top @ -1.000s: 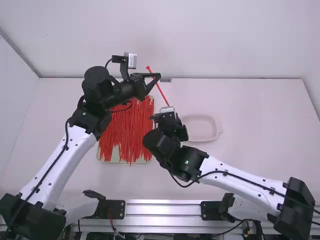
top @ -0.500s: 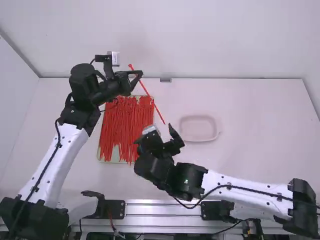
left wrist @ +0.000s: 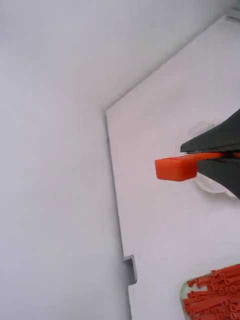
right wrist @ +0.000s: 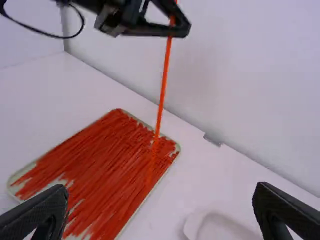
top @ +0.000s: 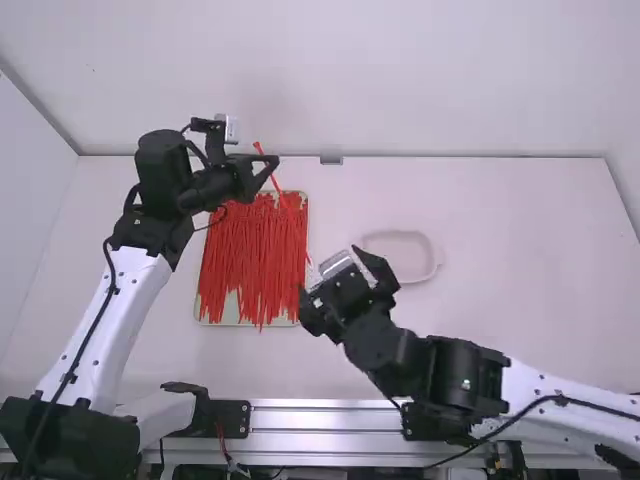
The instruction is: Fasten the cable tie
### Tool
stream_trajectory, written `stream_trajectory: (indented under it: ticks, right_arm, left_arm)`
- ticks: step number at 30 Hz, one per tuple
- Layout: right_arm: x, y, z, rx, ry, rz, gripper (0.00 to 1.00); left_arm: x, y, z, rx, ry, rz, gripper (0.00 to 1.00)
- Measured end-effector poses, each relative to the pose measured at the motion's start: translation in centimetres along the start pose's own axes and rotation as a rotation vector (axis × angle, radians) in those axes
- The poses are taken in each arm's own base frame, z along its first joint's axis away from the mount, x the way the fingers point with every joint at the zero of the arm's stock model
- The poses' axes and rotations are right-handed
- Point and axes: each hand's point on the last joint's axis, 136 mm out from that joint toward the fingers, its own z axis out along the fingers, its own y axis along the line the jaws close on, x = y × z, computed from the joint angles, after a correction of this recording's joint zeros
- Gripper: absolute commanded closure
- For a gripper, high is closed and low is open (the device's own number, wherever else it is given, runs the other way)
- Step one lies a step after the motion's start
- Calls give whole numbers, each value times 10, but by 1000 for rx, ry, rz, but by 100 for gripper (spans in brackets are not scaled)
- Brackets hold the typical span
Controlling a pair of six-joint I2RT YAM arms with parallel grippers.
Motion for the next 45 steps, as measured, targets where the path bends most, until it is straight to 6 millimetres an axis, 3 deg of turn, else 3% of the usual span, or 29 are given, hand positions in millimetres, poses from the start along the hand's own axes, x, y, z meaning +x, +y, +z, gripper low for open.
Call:
stream_trajectory:
  ticks: [12,26,37,45]
  right_arm:
    - [7,-29,-5,-194,22,44,2]
    - [29,-24,25,-524,68,4,1]
    - [45,-45,47,-767,18,100,1]
    - [47,-59,51,-946,-98,182,1]
  left_arm:
    - [21,-50,-9,308,93,141,99]
    - [29,-76,-21,484,106,244,99]
    - [18,-93,-28,580,50,353,99]
    - [-6,-110,-36,632,-26,405,99]
